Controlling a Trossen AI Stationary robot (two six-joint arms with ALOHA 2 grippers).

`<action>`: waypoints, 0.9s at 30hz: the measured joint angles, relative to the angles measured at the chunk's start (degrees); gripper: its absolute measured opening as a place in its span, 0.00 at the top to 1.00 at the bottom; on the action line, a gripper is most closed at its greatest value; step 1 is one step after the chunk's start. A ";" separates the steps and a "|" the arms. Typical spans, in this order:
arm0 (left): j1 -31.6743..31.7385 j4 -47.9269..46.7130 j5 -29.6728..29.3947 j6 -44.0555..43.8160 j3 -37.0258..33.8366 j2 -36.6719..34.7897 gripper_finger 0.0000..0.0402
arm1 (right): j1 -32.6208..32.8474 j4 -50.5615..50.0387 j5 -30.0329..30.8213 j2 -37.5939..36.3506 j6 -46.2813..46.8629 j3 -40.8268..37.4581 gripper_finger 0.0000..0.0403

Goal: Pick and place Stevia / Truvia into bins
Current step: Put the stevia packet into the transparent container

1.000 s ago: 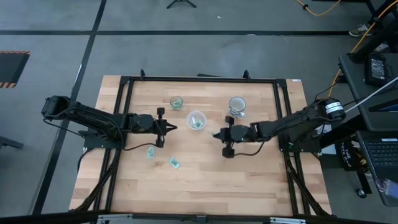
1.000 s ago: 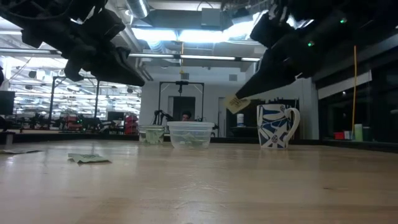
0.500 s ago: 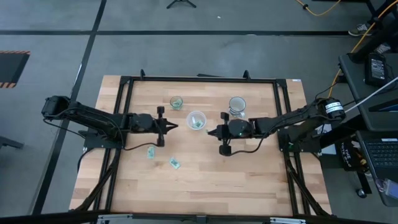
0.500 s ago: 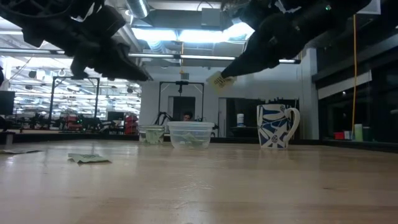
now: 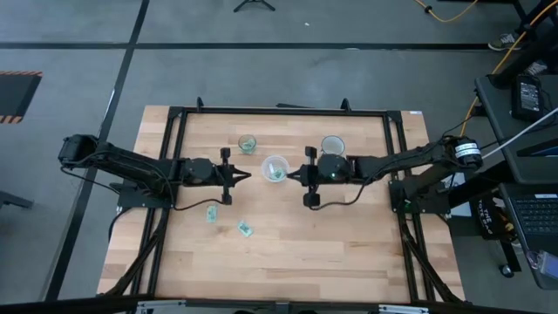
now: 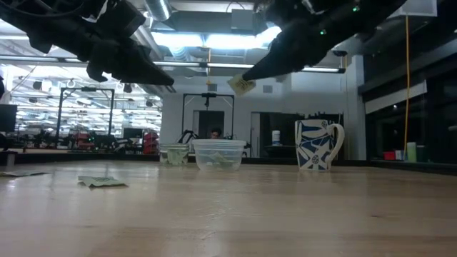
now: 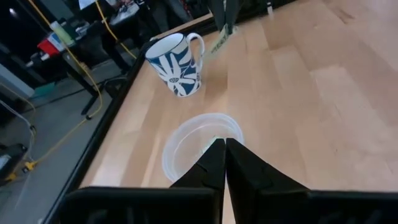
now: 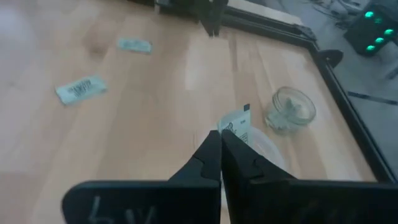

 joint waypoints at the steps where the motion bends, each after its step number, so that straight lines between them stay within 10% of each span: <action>1: 0.29 -0.23 0.25 -0.62 0.00 -0.02 0.98 | -0.99 0.07 -1.55 0.26 0.00 0.36 1.00; 27: 4.27 -5.24 3.97 -4.38 0.04 -0.09 0.98 | -10.01 -19.92 -12.98 22.37 -8.87 22.07 1.00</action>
